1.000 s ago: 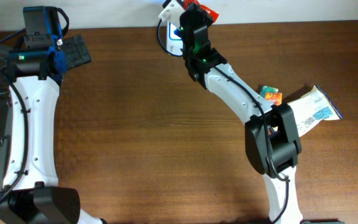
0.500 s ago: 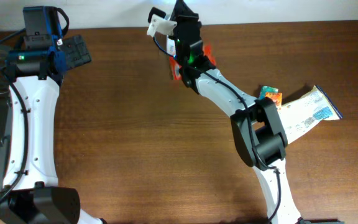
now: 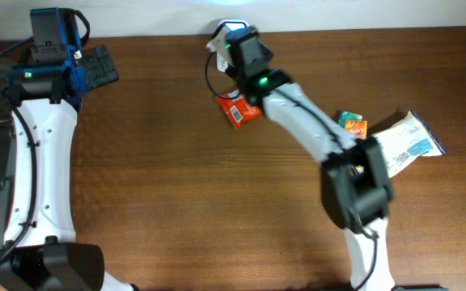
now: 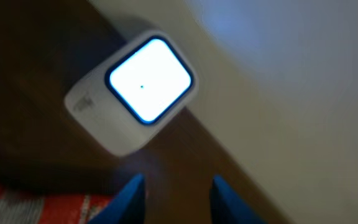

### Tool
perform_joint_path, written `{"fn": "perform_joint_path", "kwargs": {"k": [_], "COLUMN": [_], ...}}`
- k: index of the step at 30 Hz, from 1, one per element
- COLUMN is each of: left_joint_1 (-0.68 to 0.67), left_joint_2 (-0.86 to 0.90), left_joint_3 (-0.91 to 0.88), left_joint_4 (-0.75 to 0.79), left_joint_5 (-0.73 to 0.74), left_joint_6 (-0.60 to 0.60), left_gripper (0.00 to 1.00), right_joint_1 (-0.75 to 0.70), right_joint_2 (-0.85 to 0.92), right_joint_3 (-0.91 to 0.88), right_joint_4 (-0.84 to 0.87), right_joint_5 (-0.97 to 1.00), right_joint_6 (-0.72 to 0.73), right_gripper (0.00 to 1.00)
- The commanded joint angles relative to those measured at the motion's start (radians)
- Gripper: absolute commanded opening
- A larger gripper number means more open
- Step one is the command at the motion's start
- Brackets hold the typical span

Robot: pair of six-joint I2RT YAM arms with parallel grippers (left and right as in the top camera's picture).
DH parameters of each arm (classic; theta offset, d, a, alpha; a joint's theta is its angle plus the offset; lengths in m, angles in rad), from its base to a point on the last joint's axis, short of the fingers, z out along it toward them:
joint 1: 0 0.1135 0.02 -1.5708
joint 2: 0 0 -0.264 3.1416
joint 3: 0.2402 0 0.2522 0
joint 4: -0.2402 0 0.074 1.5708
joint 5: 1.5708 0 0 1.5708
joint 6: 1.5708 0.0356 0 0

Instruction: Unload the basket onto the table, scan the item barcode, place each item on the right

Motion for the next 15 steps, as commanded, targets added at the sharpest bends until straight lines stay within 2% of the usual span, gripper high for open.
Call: {"fn": "perform_joint_path", "kwargs": {"k": [1,2,3,5,8,11,12,15], "left_joint_1": [0.000,0.000,0.000,0.000,0.000,-0.001,-0.001,-0.001], "left_joint_2": [-0.024,-0.024,-0.024,-0.024,-0.024,-0.024,-0.024,-0.024], "left_joint_3": [0.018,0.018,0.018,0.018,0.018,0.018,0.018,0.018], "left_joint_4": [-0.002,-0.002,-0.002,-0.002,-0.002,-0.002,-0.002,-0.002], "left_joint_5": [-0.007,-0.007,-0.007,-0.007,-0.006,-0.007,-0.007,-0.007], "left_joint_6": [0.016,0.016,0.016,0.016,0.016,0.016,0.016,0.016], "left_gripper": [0.99,0.99,0.99,0.99,0.99,0.99,0.99,0.99], "right_joint_1": [-0.166,-0.240,-0.309,-0.407,-0.452,-0.452,-0.439,-0.378], "right_joint_2": [-0.146,-0.140,-0.119,-0.061,0.020,0.081,0.095,0.095], "right_joint_3": [0.016,0.016,0.016,0.015,0.015,0.015,0.015,0.035], "right_joint_4": [-0.169,-0.212,-0.245,-0.276,-0.281,-0.281,-0.289,-0.327], "right_joint_5": [-0.518,-0.672,-0.819,-0.990,-1.054,-1.063,-1.022,-0.764], "right_joint_6": [0.346,0.425,0.475,0.482,0.421,0.410,0.410,0.375], "right_gripper": [0.45,0.50,0.51,0.55,0.68,0.77,0.84,0.89]}}
